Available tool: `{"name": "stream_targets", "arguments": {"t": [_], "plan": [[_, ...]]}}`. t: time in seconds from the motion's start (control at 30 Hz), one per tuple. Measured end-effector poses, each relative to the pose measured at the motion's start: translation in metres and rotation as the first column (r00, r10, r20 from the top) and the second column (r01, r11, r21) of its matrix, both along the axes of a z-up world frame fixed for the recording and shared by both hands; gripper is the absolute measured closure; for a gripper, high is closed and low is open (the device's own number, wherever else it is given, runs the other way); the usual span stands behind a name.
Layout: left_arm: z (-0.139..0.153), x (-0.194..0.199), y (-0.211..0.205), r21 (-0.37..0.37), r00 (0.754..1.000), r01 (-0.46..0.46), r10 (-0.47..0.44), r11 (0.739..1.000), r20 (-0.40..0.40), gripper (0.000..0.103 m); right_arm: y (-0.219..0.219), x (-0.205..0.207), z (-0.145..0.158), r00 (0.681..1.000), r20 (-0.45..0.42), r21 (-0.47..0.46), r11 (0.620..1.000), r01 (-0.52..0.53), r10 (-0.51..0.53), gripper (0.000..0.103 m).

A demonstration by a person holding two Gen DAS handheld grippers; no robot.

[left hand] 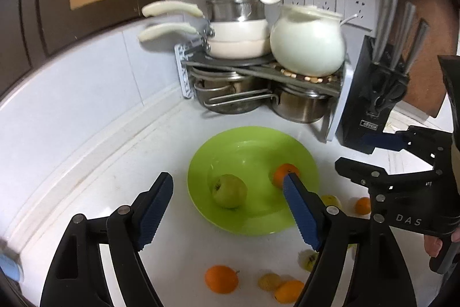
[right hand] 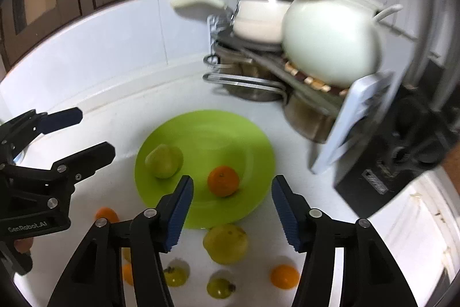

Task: Organize fruits
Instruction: 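Move both tools back toward the remaining fruit on the counter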

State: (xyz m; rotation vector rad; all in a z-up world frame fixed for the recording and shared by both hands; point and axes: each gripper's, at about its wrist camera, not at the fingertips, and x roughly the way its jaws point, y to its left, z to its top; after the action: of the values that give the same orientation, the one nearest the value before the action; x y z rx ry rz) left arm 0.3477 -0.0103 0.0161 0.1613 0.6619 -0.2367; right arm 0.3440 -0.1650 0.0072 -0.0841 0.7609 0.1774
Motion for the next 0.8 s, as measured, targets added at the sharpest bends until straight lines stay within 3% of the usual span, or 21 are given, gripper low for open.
{"name": "stream_targets", "arguments": {"t": [0.23,0.5,0.8], "plan": [[0.017,-0.041,0.010,-0.025,0.998,0.005,-0.003,1.000,0.062,0.011,-0.008,-0.041,0.018,0.995,0.080,0.007,0.998,0.057,-0.058,0.030],[0.021,-0.077,0.010,-0.057,0.996,-0.007,0.012,0.998,0.088,0.005,-0.012,-0.084,0.029,0.987,0.122,-0.002,0.995,0.104,-0.103,0.021],[0.003,-0.099,0.010,-0.064,0.998,-0.012,0.016,0.998,0.062,0.003,-0.016,-0.111,0.015,0.985,0.124,0.008,0.993,0.118,-0.118,0.020]]}}
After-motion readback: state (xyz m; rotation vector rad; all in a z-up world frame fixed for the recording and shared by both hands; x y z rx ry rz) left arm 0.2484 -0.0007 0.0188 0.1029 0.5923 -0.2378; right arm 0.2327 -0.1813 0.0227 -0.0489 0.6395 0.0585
